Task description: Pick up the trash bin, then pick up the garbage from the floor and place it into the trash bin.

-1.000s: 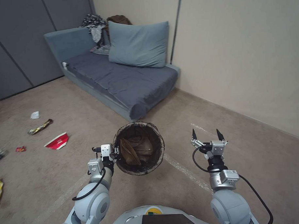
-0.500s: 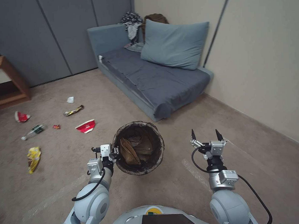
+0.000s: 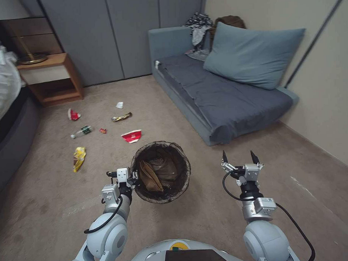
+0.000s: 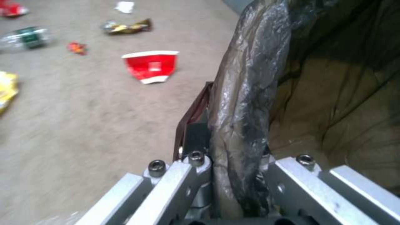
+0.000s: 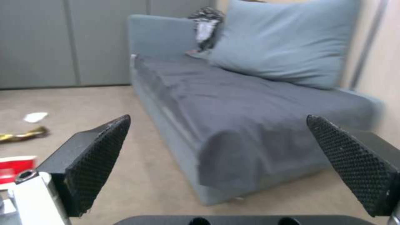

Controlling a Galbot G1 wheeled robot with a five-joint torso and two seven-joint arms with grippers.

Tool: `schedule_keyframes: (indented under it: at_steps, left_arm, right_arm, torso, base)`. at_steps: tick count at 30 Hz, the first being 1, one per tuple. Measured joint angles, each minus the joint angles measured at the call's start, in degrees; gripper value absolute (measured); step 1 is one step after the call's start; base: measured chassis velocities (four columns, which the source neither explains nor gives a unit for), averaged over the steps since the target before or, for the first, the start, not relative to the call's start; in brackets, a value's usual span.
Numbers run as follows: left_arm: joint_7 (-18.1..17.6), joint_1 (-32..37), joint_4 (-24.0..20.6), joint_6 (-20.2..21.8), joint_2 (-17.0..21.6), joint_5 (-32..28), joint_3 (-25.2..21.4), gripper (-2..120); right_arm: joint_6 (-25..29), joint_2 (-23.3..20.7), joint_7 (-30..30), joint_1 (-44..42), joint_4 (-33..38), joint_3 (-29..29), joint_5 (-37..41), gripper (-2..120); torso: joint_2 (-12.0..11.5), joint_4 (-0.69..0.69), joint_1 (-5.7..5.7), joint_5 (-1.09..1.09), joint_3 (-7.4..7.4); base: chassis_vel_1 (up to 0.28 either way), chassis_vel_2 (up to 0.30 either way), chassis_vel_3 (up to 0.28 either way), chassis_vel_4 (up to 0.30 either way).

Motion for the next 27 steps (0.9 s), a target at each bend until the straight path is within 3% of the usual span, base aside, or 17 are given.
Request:
schedule_keyframes:
  at_steps: [27]
  left_arm:
    - [0.0, -0.1, 0.5, -0.7, -0.3, 0.6, -0.2, 4]
  right_arm:
    - [-0.2, 0.3, 0.4, 0.7, -0.4, -0.4, 0.2, 100]
  torso:
    - [0.0, 0.03, 0.00, 0.00, 0.00]
  base:
    - [0.119, 0.117, 0.124, 0.114]
